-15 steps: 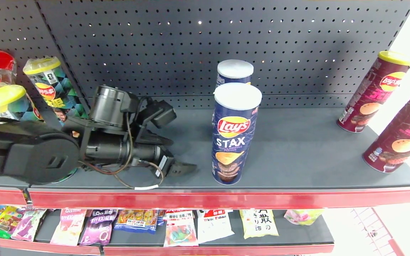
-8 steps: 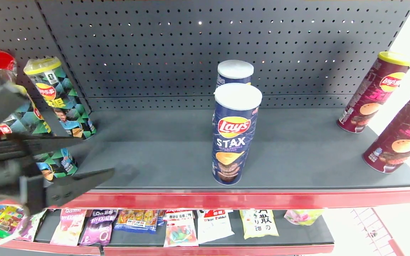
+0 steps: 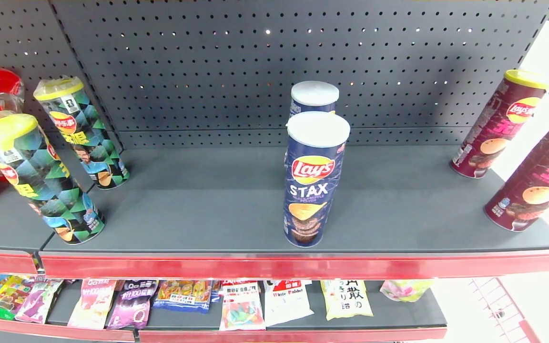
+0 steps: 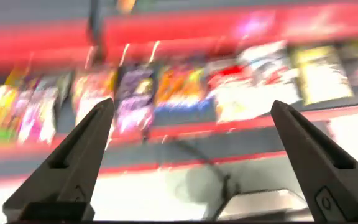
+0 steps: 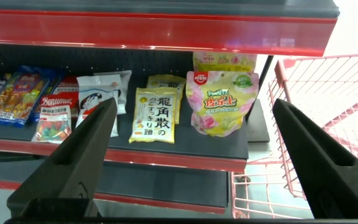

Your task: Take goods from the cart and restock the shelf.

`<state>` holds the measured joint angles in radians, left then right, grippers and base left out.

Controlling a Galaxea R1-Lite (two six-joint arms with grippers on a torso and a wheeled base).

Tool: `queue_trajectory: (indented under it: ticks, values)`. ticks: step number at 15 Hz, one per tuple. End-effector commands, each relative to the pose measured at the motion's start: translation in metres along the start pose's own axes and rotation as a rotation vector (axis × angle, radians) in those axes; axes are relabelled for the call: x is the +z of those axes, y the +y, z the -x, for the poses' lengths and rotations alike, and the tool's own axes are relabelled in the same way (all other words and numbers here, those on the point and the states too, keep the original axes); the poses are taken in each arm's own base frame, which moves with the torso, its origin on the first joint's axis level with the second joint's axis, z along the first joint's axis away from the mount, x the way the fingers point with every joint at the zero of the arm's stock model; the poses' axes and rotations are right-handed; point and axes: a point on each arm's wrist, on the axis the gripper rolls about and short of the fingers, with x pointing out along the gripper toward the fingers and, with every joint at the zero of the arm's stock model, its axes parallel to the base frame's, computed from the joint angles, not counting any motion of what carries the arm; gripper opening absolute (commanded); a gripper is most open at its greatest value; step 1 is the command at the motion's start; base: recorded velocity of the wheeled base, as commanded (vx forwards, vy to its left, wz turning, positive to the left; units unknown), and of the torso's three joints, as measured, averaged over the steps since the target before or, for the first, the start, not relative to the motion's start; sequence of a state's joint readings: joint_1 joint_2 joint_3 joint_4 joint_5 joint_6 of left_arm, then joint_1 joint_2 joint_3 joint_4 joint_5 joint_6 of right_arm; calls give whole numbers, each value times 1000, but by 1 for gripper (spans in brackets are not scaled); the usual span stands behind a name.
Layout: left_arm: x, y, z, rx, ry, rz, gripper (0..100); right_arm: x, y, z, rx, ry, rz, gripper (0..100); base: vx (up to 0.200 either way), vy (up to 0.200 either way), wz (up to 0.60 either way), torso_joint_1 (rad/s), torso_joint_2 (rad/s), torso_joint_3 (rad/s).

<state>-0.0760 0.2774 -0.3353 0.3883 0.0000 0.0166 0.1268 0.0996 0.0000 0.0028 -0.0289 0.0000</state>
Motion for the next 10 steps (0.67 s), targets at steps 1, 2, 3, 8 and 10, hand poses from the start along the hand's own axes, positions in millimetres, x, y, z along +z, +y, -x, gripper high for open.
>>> queue_trajectory:
  ticks: [1,2,3,8,10]
  values:
    - [-44,-1,-10,27,-154,8,100,0,0,0,0,0,0,100,0,0,0,0,0,0]
    - [-46,-2,-17,-1,-228,4,100,0,0,0,0,0,2,100,0,0,0,0,0,0]
    - [-52,-2,-23,-6,-248,12,100,0,0,0,0,0,2,100,0,0,0,0,0,0]
    - [-53,-3,-23,78,-247,48,100,1,0,0,-1,-3,20,100,0,0,0,0,0,0]
    - [-53,-2,-23,152,-249,64,100,1,0,0,-3,-3,20,100,0,0,0,0,0,0]
